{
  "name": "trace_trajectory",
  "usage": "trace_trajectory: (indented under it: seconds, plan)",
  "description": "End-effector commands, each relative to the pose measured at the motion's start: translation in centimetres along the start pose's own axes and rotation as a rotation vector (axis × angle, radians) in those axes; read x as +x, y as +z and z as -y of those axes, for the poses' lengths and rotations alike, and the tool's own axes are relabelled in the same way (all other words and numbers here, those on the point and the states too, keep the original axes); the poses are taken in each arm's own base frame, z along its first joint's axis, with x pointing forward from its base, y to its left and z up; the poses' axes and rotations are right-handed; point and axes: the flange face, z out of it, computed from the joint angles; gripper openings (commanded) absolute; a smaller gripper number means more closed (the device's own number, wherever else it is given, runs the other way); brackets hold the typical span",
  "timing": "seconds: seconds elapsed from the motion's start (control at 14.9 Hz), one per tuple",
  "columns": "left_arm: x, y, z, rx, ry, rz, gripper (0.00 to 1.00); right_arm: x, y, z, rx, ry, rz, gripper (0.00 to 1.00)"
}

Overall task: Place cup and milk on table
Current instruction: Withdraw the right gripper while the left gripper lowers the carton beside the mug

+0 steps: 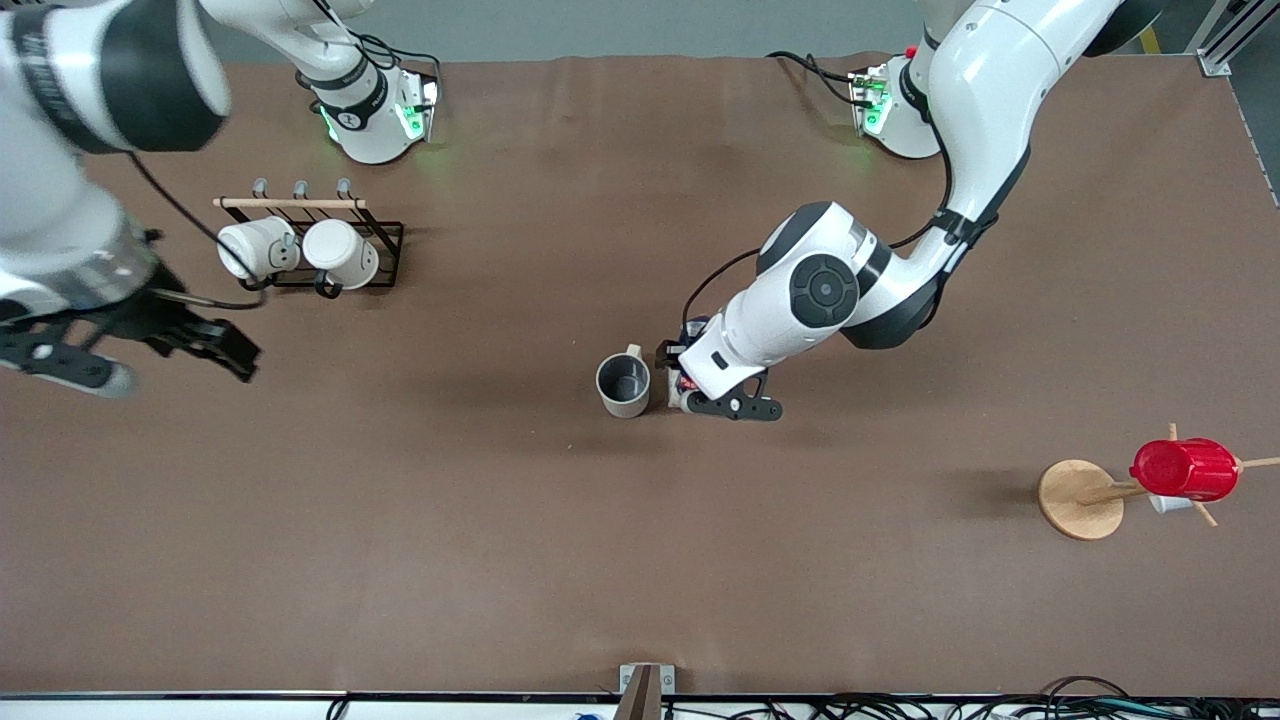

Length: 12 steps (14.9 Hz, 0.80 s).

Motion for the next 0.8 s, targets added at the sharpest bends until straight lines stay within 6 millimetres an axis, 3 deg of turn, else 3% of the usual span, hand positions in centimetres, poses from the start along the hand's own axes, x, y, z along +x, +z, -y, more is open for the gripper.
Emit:
trace_trajectory:
  seconds: [0.0, 0.13, 0.47, 0.74]
  plan:
    - [0.6, 0.7, -0.3, -0.002, 0.014, 0.005, 0.04, -0.4, -1.8, -4.1, 0.012, -0.074, 0.051, 1.00]
    - [0.5, 0.8, -0.4, -0.001, 0.036, 0.007, 0.04, -0.7, -2.7, -5.6, 0.007, -0.092, 0.083, 1.00]
    - [0.6, 1.2, -0.2, -0.002, 0.037, 0.015, 0.04, -0.5, -2.2, -8.1, 0.053, -0.048, 0.112, 1.00]
    - [0.6, 1.8, -0.2, -0.007, 0.038, 0.017, 0.04, -1.9, -2.4, -7.1, 0.046, -0.074, 0.156, 1.00]
